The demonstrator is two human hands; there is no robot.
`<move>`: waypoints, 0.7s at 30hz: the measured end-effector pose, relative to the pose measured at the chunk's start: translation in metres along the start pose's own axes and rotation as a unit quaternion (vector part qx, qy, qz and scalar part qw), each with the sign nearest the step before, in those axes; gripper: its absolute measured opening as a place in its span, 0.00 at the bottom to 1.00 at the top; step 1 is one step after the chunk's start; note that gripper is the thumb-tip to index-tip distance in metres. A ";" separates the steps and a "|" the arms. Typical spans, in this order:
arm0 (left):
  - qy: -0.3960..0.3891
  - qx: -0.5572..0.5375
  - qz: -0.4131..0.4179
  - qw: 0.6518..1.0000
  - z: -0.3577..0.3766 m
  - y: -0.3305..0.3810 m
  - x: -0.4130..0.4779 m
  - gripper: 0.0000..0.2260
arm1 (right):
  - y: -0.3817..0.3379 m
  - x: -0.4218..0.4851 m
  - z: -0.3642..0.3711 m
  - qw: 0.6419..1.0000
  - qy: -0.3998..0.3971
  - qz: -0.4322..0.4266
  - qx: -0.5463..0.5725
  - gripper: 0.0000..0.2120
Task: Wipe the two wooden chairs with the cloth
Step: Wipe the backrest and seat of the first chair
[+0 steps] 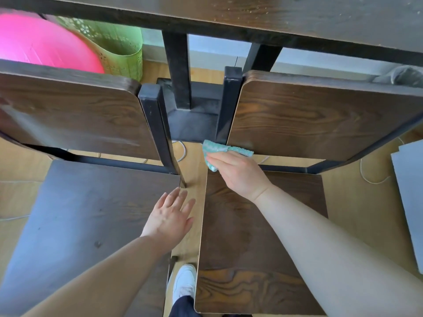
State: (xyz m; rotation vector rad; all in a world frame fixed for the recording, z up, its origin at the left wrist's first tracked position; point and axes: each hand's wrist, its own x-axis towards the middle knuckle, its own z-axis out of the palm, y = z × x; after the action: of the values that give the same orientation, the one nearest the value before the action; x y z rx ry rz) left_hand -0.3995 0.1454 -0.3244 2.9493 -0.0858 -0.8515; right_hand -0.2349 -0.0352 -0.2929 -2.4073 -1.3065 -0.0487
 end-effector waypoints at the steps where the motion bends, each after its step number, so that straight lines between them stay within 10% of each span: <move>1: -0.002 -0.001 -0.003 1.000 0.002 0.000 0.001 0.27 | 0.003 -0.004 0.010 1.000 -0.016 0.007 0.002 0.18; 9: 0.048 -0.003 -0.018 0.999 0.026 -0.001 0.005 0.21 | 0.022 -0.021 0.073 0.994 -0.090 0.063 0.026 0.18; 21: 0.019 0.016 -0.050 0.998 0.021 0.014 0.005 0.24 | -0.034 -0.048 0.032 0.955 0.011 0.240 0.173 0.13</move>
State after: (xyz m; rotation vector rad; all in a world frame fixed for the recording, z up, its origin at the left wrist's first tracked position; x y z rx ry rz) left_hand -0.4070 0.1296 -0.3440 3.0203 0.0505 -0.8122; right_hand -0.2951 -0.0457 -0.3211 -2.3320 -0.6233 0.2666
